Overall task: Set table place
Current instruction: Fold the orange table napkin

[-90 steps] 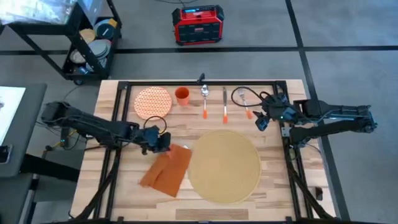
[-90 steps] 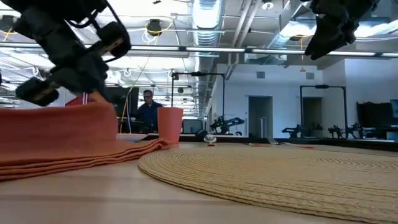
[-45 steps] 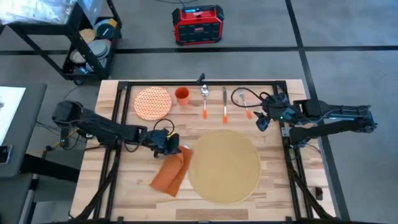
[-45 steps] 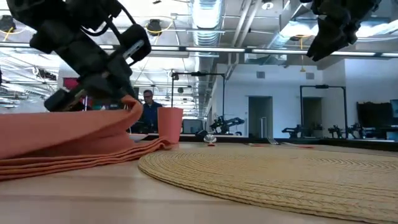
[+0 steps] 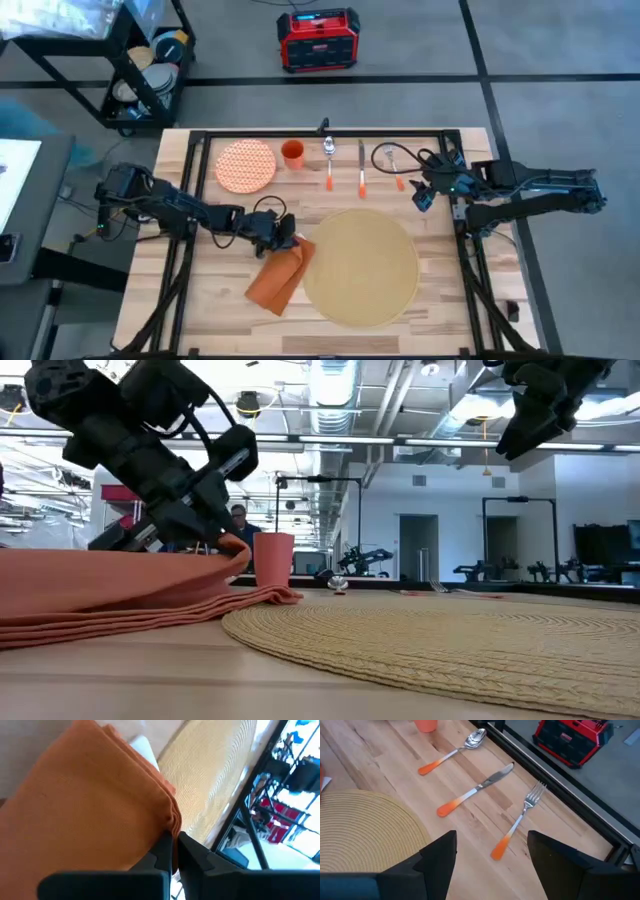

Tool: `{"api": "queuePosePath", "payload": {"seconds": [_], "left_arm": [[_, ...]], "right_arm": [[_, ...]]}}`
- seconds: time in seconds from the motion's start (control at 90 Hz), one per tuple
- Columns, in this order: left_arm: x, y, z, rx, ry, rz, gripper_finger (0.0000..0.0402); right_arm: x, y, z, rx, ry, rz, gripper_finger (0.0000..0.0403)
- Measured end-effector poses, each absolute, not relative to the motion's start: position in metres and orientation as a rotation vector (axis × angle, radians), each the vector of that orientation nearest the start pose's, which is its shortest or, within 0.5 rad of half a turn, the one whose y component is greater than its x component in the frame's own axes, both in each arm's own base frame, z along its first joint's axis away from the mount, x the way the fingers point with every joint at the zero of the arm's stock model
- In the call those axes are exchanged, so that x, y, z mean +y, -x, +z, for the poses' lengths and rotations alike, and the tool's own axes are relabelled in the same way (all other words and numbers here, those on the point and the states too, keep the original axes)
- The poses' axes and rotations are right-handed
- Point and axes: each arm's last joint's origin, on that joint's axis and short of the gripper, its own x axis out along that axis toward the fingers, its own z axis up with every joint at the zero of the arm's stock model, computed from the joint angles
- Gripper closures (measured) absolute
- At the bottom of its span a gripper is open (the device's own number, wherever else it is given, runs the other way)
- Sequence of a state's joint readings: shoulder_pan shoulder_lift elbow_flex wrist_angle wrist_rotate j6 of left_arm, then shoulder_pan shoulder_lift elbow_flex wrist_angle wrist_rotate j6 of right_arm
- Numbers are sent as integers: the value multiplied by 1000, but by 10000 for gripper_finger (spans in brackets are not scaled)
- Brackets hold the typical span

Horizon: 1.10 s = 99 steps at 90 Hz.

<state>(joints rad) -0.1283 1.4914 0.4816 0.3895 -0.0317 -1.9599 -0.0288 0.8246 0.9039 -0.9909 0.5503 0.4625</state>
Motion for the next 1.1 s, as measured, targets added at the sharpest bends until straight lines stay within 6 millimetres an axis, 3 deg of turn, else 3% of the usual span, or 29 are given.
{"api": "queuePosePath", "payload": {"seconds": [0.289,0.544,0.756,1.1], "left_arm": [[-10,-259,136,409,1854,584,402],[-7,-261,139,380,1837,549,402],[-7,-267,146,367,1739,472,399],[-9,-279,160,390,1504,399,354]], "right_arm": [[-19,-136,304,745,-182,-727,170],[-19,-136,304,745,-182,-727,170],[-19,-136,304,744,-182,-727,170],[-19,-137,303,749,-190,-715,170]]}}
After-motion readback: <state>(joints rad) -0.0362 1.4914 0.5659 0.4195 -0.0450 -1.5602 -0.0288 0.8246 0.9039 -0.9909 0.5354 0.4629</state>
